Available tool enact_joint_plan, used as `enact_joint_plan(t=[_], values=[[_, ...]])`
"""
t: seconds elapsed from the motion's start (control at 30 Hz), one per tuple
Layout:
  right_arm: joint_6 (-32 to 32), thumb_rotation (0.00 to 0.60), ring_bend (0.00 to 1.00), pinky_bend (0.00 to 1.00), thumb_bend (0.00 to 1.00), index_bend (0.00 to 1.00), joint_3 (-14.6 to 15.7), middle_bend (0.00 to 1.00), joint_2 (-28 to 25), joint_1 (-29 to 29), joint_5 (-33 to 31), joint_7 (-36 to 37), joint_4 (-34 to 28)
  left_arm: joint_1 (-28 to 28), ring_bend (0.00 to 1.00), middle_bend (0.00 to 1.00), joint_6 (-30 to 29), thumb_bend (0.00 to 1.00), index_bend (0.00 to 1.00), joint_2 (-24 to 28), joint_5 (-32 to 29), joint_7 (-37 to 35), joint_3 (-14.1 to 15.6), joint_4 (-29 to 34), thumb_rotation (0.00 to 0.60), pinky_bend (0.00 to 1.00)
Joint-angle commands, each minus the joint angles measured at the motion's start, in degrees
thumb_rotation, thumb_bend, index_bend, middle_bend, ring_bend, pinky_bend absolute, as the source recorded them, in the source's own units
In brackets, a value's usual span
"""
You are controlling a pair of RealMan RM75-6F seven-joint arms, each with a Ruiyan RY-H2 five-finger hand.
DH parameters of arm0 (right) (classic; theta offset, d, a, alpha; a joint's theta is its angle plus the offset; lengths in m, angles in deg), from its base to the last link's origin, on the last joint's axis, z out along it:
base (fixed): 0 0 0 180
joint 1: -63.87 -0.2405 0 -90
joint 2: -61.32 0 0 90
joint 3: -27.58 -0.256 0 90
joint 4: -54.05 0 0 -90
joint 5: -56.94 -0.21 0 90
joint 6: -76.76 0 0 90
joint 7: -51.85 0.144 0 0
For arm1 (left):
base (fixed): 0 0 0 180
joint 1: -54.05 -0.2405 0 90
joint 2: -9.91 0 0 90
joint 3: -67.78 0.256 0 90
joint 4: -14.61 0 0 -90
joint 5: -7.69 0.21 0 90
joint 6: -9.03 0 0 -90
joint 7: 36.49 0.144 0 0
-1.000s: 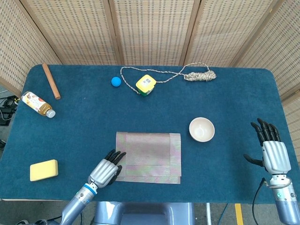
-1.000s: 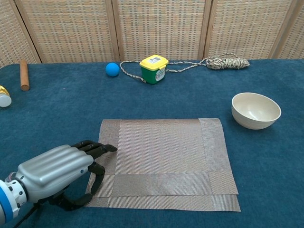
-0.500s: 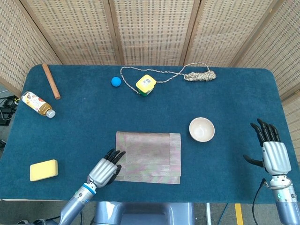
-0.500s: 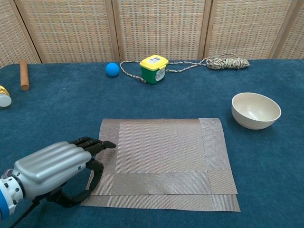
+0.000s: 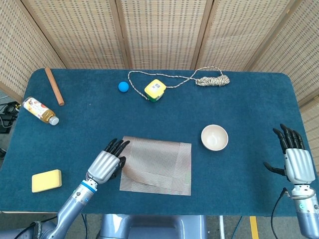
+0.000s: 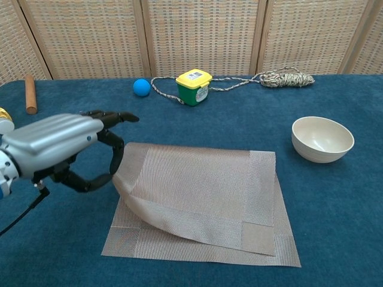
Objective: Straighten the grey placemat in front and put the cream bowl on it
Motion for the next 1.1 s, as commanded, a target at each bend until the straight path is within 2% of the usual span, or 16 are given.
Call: enact_joint_plan(t=[0.03,0.33,0.6,0.87,1.1], values=[[-0.4,0.6,0.0,0.0,0.21,0.13,-0.2,0.0,0.2,-0.2,-0.5,-0.3,0.4,3.0,0.0,0.0,2.1,0.52,0.57,1.7,-3.0,-0.9,-4.3,-0.6,0.6,0.0],[-1.4,0.6,0.0,0.0,0.21,0.14,-0.7,0.0,1.1,-0.6,-2.0,-1.3,1.7,11.6,0.0,0.0,9.7,0.52,0.57,1.8,-13.2,-1.7,-13.6,-9.8,0.6,0.0],[-1.9,0.6,0.0,0.0,0.21,0.14,-1.1,0.0,1.4,-0.8,-2.6,-1.3,2.2,19.3,0.0,0.0,12.4,0.52,0.56,-2.5,-20.3,-4.3,-19.1,-22.0,0.6,0.0],[-2.5,0.6,0.0,0.0,0.21,0.14,-1.3,0.0,1.4,-0.9,-3.1,-0.7,2.7,25.6,0.0,0.0,12.6,0.52,0.55,-6.5,-29.4,-2.3,-22.6,-30.7,0.6,0.0],[-3.1,0.6,0.0,0.0,0.21,0.14,-1.4,0.0,1.5,-1.1,-3.4,-0.4,3.2,29.8,0.0,0.0,12.0,0.51,0.51,-9.5,-39.7,4.6,-22.9,-36.4,0.6,0.0]])
